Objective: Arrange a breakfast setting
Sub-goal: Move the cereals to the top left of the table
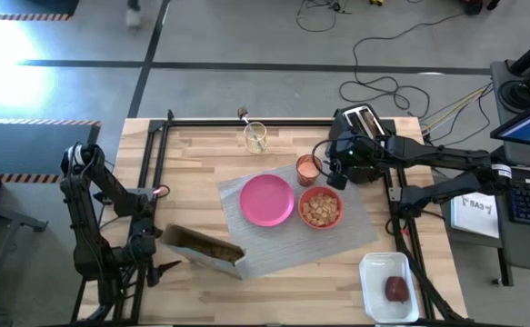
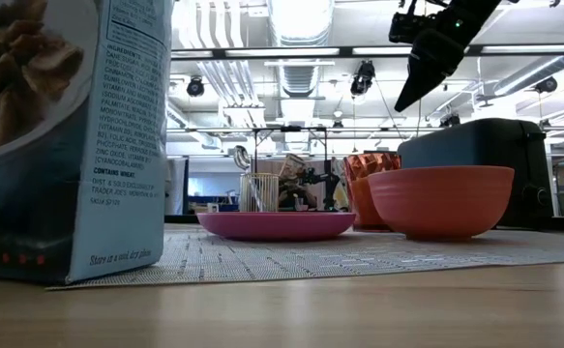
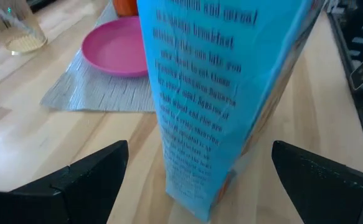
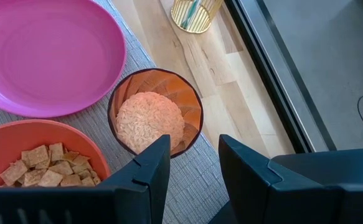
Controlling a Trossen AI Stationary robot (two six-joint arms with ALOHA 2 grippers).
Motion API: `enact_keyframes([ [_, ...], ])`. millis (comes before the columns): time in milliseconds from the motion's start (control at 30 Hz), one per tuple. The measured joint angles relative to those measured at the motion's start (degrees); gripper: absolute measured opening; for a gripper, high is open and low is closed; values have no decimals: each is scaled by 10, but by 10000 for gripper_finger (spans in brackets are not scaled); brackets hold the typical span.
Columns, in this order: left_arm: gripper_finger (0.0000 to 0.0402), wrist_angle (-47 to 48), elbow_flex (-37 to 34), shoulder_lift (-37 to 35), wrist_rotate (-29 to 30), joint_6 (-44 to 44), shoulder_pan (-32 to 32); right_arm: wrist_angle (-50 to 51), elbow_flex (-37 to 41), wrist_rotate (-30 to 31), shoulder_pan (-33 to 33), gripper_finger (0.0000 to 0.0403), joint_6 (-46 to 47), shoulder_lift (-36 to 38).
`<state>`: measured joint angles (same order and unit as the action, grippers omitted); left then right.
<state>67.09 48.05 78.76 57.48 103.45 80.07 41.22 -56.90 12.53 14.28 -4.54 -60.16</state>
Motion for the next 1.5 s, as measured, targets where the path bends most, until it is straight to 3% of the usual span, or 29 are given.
enact_keyframes([
  [467,379,-40,-30,-2,61,-10,-2,0,0,0,0,128,-1,0],
  [867,377,-35,-31,-24,54,-63,-20,0,0,0,0,128,0,0],
  [1500,292,-105,-7,-29,27,-95,-21,0,0,0,0,128,0,0],
])
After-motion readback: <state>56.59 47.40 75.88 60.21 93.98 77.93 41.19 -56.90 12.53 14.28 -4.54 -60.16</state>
